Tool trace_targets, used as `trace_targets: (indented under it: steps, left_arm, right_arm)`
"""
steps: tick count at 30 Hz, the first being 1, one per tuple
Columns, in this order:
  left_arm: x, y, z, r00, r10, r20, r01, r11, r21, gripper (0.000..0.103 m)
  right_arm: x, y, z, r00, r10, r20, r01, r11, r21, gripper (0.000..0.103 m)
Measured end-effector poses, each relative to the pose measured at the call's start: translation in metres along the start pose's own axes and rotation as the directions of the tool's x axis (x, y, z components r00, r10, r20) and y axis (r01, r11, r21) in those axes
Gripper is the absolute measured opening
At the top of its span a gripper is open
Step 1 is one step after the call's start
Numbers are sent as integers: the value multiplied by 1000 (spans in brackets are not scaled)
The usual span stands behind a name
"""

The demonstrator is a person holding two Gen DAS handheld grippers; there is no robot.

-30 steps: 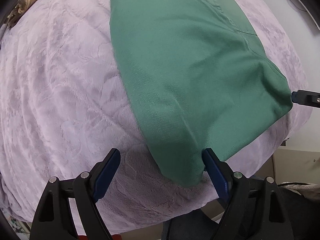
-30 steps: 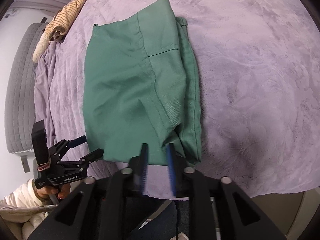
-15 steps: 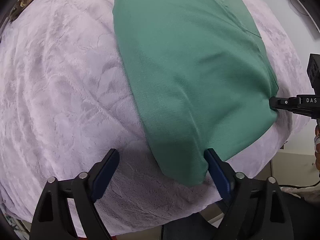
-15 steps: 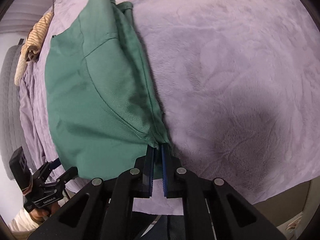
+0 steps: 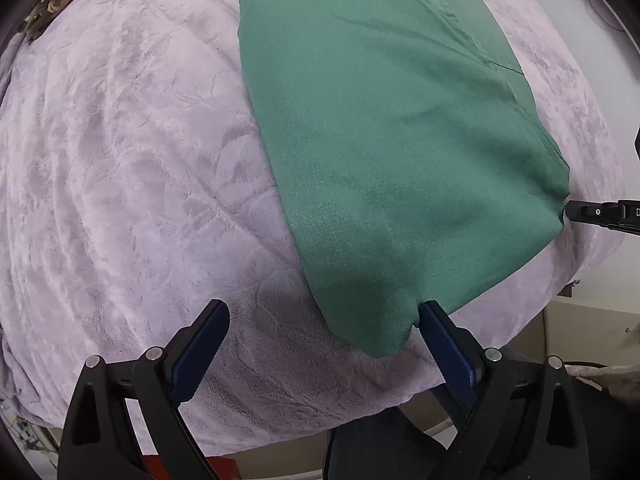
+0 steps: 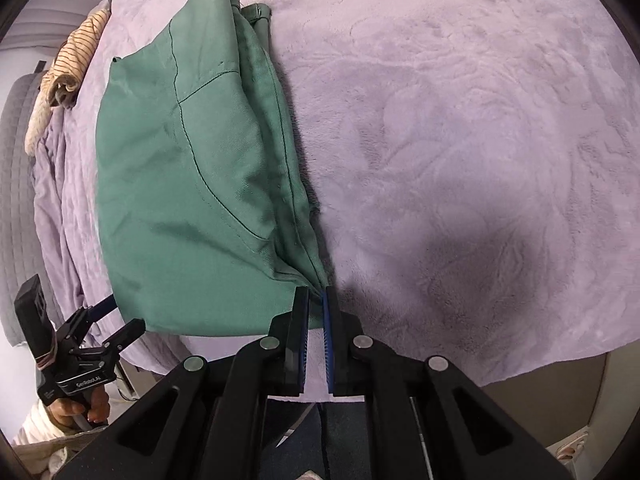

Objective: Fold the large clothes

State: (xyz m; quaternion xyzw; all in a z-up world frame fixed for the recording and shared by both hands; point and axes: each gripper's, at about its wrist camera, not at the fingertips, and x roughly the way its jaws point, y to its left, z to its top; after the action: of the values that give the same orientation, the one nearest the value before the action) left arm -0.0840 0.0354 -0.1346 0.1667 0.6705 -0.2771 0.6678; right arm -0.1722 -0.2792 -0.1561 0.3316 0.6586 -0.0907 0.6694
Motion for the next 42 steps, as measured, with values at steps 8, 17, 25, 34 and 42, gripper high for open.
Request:
trace_targets:
  steps: [8, 17, 25, 34, 42]
  left_arm:
    - [-37, 8, 20, 996, 61, 62, -59, 997, -40, 97]
    - [-65, 18, 54, 983, 158, 98, -143, 979, -147, 103]
    - [-79, 18, 64, 973, 191, 130, -163, 966, -203, 103]
    - [-85, 19, 67, 966, 217, 138, -184, 958, -220, 103]
    - [-86, 21, 69, 964, 228, 137, -193, 955, -227, 103]
  right_arm:
    - [-40, 13, 10, 996, 15, 90, -15, 1000, -1, 8]
    - [-54, 67, 28, 992, -32, 126, 41, 996, -75, 16]
    - [-76, 105, 37, 964, -121, 237, 159, 977, -145, 102]
    - [-75, 115, 39, 948, -190, 256, 229, 964, -133, 103]
    - [-73, 116, 41, 948, -196, 252, 234, 964, -130, 103]
